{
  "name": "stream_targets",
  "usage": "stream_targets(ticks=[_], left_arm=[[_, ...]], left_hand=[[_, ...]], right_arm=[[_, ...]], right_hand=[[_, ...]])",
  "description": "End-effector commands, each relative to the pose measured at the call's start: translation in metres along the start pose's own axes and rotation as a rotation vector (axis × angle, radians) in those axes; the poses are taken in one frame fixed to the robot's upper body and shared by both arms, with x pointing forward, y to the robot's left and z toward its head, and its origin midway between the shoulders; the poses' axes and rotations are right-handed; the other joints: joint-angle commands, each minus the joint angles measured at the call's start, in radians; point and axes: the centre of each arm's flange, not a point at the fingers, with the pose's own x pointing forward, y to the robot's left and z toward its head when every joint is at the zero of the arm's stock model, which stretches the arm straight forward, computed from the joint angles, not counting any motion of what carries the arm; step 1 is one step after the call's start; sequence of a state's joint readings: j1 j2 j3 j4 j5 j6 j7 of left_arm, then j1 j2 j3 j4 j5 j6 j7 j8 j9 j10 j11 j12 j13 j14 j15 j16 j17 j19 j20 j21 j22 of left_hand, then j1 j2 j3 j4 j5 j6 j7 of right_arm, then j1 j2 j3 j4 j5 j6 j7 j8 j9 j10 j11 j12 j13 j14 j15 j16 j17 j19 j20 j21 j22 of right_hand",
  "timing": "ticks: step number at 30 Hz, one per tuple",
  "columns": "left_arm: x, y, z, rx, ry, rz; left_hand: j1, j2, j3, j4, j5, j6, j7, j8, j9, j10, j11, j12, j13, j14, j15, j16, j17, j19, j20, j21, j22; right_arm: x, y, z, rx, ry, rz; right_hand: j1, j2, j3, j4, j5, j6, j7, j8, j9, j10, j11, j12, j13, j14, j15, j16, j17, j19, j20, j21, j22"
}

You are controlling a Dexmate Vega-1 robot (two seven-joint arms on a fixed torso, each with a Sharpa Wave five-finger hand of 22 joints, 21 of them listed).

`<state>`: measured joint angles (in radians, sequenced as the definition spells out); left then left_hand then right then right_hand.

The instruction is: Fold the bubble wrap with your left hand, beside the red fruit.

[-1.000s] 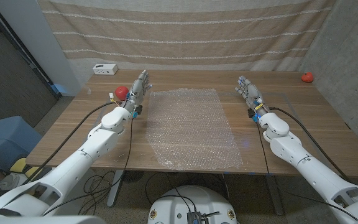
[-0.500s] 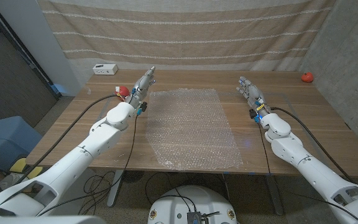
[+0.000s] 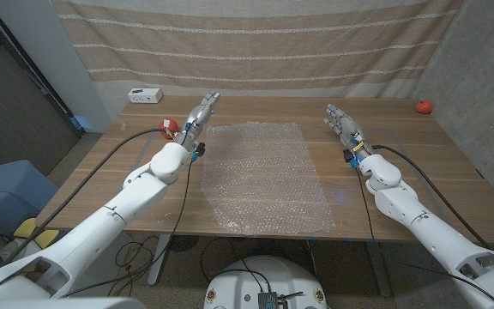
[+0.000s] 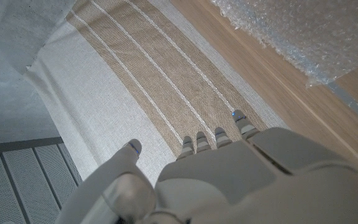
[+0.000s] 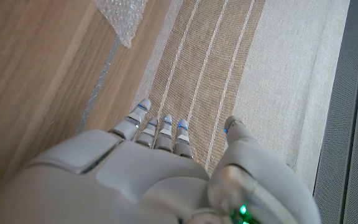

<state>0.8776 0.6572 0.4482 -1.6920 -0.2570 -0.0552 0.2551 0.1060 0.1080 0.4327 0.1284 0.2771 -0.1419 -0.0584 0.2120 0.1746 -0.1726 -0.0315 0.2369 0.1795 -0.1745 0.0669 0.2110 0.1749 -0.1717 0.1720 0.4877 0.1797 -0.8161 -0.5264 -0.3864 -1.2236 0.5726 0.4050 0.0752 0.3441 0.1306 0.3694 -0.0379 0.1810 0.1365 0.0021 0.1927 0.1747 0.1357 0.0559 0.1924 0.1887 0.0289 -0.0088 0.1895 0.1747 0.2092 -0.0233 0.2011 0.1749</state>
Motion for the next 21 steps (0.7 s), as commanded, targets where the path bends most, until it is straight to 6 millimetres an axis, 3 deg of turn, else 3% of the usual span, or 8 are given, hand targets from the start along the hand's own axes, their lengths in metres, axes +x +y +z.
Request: stream_targets(ticks=[1, 4, 8, 13, 15, 16, 21], left_arm=[[-0.0128, -0.0057, 0.0084, 0.069, -0.004, -0.004], [-0.0142, -0.0075, 0.011, 0.079, -0.011, -0.008], [-0.0163, -0.011, 0.0153, 0.109, -0.02, -0.017], [-0.0186, -0.014, 0.0176, 0.126, -0.024, -0.024], [-0.0193, -0.0147, 0.0174, 0.128, -0.022, -0.025], [-0.0194, -0.015, 0.0173, 0.126, -0.022, -0.025], [-0.0193, -0.0133, 0.0175, 0.13, -0.02, -0.019]], left_hand=[[0.013, 0.023, 0.007, -0.005, -0.004, 0.011, 0.001, -0.003, 0.003, -0.036, 0.027, 0.004, 0.002, -0.018, 0.011, -0.003, 0.002, -0.026, 0.009, -0.007, 0.003], [0.015, 0.021, 0.008, -0.006, -0.009, 0.02, 0.003, -0.004, 0.003, -0.024, 0.019, 0.005, 0.002, -0.011, 0.013, -0.004, 0.002, -0.019, 0.012, -0.008, 0.004], [0.017, 0.02, 0.009, -0.007, -0.013, 0.033, 0.004, -0.003, 0.003, -0.009, 0.034, 0.007, 0.003, 0.0, 0.015, -0.004, 0.002, -0.009, 0.014, -0.007, 0.004], [0.02, 0.018, 0.01, -0.008, -0.018, 0.043, 0.007, -0.005, 0.003, -0.002, 0.022, 0.004, 0.003, 0.008, 0.016, -0.006, 0.003, -0.001, 0.018, -0.009, 0.005], [0.021, 0.017, 0.011, -0.008, -0.02, 0.046, 0.008, -0.006, 0.003, 0.002, 0.033, 0.004, 0.003, 0.012, 0.017, -0.006, 0.003, 0.002, 0.018, -0.009, 0.005], [0.021, 0.017, 0.011, -0.008, -0.022, 0.047, 0.008, -0.007, 0.003, 0.0, 0.022, 0.002, 0.003, 0.013, 0.017, -0.007, 0.003, 0.003, 0.019, -0.01, 0.005], [0.022, 0.016, 0.011, -0.009, -0.025, 0.049, 0.01, -0.01, 0.003, 0.007, 0.033, 0.001, 0.003, 0.02, 0.019, -0.007, 0.003, 0.01, 0.021, -0.011, 0.005]], right_arm=[[0.0031, 0.0018, 0.0021, -0.017, -0.002, 0.03], [0.0035, 0.0021, 0.0034, -0.026, -0.005, 0.034], [0.0046, 0.0022, 0.0043, -0.031, -0.012, 0.037], [0.0058, 0.0027, 0.0041, -0.03, -0.011, 0.041], [0.0062, 0.0028, 0.004, -0.031, -0.01, 0.043], [0.0064, 0.0028, 0.0041, -0.032, -0.01, 0.045], [0.004, 0.0059, 0.0089, -0.099, -0.013, 0.054]], right_hand=[[0.007, 0.0, 0.002, -0.006, -0.001, 0.013, 0.0, 0.006, 0.005, 0.001, 0.006, 0.006, 0.001, 0.003, 0.006, 0.005, 0.006, 0.003, 0.002, 0.002, 0.001], [0.007, 0.0, 0.001, -0.007, -0.002, 0.014, 0.001, 0.006, 0.005, 0.001, 0.007, 0.006, 0.002, 0.004, 0.007, 0.005, 0.006, 0.004, 0.003, 0.003, 0.001], [0.009, 0.001, 0.001, -0.01, -0.002, 0.019, 0.0, 0.007, 0.006, 0.002, 0.008, 0.006, 0.002, 0.003, 0.007, 0.005, 0.007, 0.003, 0.004, 0.002, 0.002], [0.011, 0.002, 0.002, -0.012, -0.002, 0.021, -0.001, 0.007, 0.006, 0.002, 0.008, 0.006, 0.002, 0.003, 0.008, 0.005, 0.007, 0.003, 0.004, 0.002, 0.002], [0.012, 0.002, 0.002, -0.013, -0.002, 0.021, -0.001, 0.007, 0.006, 0.001, 0.008, 0.006, 0.002, 0.004, 0.007, 0.006, 0.007, 0.003, 0.005, 0.002, 0.002], [0.012, 0.002, 0.002, -0.013, -0.002, 0.022, -0.001, 0.007, 0.006, 0.001, 0.008, 0.006, 0.002, 0.004, 0.007, 0.005, 0.007, 0.003, 0.005, 0.002, 0.002], [0.014, 0.003, 0.003, -0.015, -0.001, 0.023, -0.002, 0.006, 0.006, 0.001, 0.007, 0.006, 0.002, 0.004, 0.007, 0.005, 0.007, 0.003, 0.004, 0.002, 0.002]])
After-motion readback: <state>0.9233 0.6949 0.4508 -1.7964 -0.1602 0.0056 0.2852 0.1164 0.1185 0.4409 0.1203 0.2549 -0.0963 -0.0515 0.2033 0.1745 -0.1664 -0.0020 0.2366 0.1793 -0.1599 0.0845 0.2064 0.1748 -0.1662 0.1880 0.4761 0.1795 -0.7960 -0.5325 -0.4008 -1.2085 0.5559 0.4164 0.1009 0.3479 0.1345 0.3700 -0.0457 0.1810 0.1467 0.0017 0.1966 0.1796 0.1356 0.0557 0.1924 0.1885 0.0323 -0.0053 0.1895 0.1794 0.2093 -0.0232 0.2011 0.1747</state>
